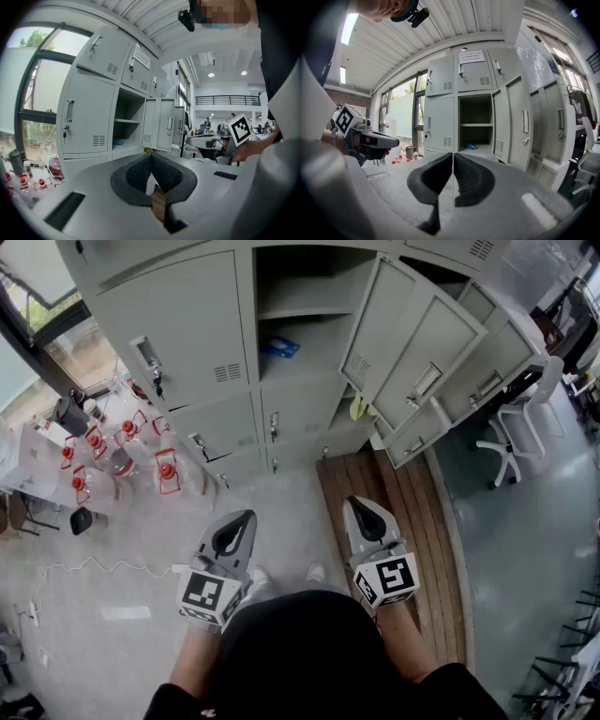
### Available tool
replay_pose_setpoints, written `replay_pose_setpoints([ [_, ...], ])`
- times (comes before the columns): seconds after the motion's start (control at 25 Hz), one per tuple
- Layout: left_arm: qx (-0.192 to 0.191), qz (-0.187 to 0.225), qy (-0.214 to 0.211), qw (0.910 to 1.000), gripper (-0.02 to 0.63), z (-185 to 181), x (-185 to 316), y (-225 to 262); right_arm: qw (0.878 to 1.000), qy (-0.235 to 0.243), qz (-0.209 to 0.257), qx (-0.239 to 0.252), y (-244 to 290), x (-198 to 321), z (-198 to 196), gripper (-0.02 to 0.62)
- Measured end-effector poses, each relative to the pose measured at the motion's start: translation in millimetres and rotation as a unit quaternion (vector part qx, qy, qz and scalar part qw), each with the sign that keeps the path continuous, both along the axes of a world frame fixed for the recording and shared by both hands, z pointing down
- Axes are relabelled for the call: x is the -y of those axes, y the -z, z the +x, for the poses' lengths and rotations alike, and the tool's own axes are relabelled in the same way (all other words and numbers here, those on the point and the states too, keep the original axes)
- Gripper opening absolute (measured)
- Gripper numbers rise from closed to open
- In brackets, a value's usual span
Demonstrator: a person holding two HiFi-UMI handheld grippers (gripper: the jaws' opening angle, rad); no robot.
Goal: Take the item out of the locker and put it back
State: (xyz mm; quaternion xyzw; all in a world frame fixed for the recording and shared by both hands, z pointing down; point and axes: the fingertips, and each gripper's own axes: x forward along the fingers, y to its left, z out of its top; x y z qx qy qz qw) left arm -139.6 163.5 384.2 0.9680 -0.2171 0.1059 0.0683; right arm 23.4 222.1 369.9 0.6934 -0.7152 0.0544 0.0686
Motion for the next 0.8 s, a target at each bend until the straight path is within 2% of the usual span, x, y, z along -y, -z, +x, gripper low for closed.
replay_pose_setpoints([
  [0.24,-0.015,0.007,0.003,0.9999,0.009,-15.4,10.6,1.7,1.0,-0.007,-0.004,-0.001,-2.4,7.9,-13.4,0.005],
  [0.48,-0.013,0.007,-0.006,0.9999,0.009,-41.5,24.1,-4.9,0.999,-0.024,-0.003,0.025,-6.0,20.8,-31.3,0.005],
  [0.68,-0.009,-0.016,-0.017,0.9997,0.009,-63.4,35.4,-17.2,0.999,-0.036,-0.014,0.016,-15.3,30.8,-54.5,0.005],
  [0.8,-0.011,-0.013,-0.03,0.9994,0.009,-68.6,42.5,-26.4,0.999,-0.041,-0.022,0.015,-20.7,36.0,-61.6,0.006],
])
